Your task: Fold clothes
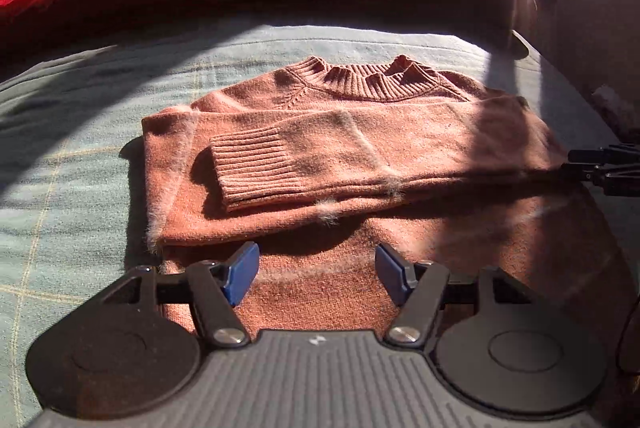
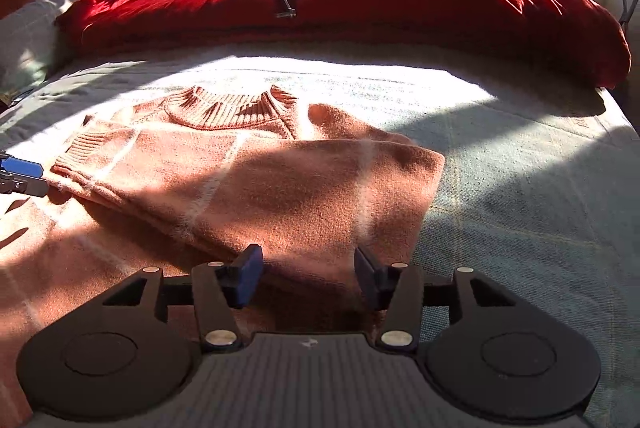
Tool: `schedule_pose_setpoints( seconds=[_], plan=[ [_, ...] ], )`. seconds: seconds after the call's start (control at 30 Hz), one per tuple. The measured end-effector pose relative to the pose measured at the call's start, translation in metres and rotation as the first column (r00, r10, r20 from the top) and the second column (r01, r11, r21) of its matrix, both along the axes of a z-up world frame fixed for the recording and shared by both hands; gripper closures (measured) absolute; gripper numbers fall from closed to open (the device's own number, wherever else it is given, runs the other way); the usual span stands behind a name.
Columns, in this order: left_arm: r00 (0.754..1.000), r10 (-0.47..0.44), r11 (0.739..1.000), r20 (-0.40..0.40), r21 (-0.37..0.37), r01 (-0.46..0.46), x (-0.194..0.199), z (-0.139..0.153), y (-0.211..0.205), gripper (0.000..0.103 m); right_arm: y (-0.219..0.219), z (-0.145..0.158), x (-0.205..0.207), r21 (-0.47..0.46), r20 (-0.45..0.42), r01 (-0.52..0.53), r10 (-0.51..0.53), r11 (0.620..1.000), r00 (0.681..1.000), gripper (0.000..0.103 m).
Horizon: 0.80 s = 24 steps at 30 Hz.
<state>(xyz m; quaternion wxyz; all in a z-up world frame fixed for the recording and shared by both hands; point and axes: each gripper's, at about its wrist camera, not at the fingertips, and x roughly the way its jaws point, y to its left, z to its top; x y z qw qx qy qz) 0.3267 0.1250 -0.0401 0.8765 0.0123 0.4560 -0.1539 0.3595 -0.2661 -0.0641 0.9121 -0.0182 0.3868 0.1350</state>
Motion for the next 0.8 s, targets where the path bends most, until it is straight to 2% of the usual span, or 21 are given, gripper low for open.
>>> schedule_pose_setpoints(
  seconds=[0.2, 0.5, 0.67, 0.8],
  plan=[
    [1.0, 0.016, 1.0, -0.008, -0.001, -0.016, -0.06, 0.017, 0.011, 0.033, -0.009, 0.017, -0.043, 0.031, 0.015, 0.02, -0.02, 0.999, 1.0, 0.042],
    [1.0, 0.017, 1.0, -0.007, -0.009, -0.017, -0.113, 0.024, 0.011, 0.033, -0.006, 0.026, -0.09, 0.051, 0.027, 0.021, -0.022, 0.998, 0.999, 0.04],
    [1.0, -0.029, 0.999, 0.011, -0.034, 0.029, -0.145, 0.03, 0.003, 0.031, 0.004, 0.03, -0.115, 0.049, 0.042, -0.018, 0.016, 0.999, 0.999, 0.038],
    [0.996, -0.094, 0.994, -0.007, -0.053, 0.094, -0.165, 0.017, -0.011, 0.031, 0.01, 0.03, -0.133, 0.044, 0.049, -0.049, 0.047, 0.998, 0.998, 0.038]
  ],
)
